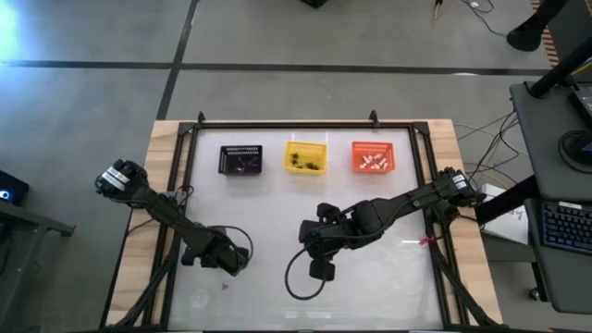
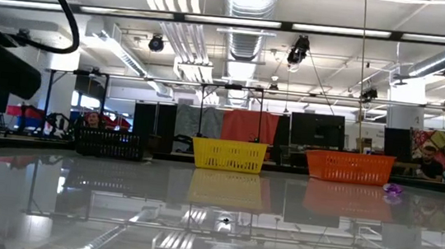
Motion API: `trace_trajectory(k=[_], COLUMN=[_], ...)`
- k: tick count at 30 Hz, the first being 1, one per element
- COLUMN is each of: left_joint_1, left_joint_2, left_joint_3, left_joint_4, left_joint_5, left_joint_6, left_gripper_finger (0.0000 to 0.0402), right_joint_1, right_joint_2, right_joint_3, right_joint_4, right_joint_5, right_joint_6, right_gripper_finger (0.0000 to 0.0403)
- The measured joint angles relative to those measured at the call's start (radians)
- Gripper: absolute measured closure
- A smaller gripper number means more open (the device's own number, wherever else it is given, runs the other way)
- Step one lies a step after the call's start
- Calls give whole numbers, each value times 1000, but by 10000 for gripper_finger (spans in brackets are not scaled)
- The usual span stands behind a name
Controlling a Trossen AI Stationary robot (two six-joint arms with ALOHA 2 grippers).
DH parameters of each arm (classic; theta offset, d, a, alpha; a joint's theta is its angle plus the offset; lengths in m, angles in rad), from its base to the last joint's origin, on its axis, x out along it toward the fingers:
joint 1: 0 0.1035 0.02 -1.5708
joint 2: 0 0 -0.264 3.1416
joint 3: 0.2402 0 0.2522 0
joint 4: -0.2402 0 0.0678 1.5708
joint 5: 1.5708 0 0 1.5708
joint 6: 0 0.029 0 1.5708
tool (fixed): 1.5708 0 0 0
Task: Sort Halloween decoration
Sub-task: Put the white skeleton toy into the orange bin
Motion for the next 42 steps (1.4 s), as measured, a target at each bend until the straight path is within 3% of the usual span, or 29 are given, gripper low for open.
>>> trace_trajectory(k=[7, 15, 22, 33, 42], left_joint_1=[1, 0, 8, 98, 233], left_joint_2=[-3, -4, -34, -278, -468], left_joint_3=[-13, 3, 6, 7, 7], left_joint_4=[18, 25, 44, 51, 147], left_joint_5=[0, -15, -90, -258, -273], left_joint_6=[127, 438, 565, 932, 1317], left_gripper_finger=[392, 399, 400, 401, 401], right_joint_1=[0, 0, 0, -11, -14], right_joint_2=[0, 0, 0, 0, 0], right_joint_3=[0, 1, 29, 58, 55], right_joint_4=[-1, -1, 6, 7, 39], right_joint_5=[0, 0, 5, 141, 220], right_joint_6=[0, 29, 119, 273, 339], right_gripper_finger=[296, 296, 296, 296, 296])
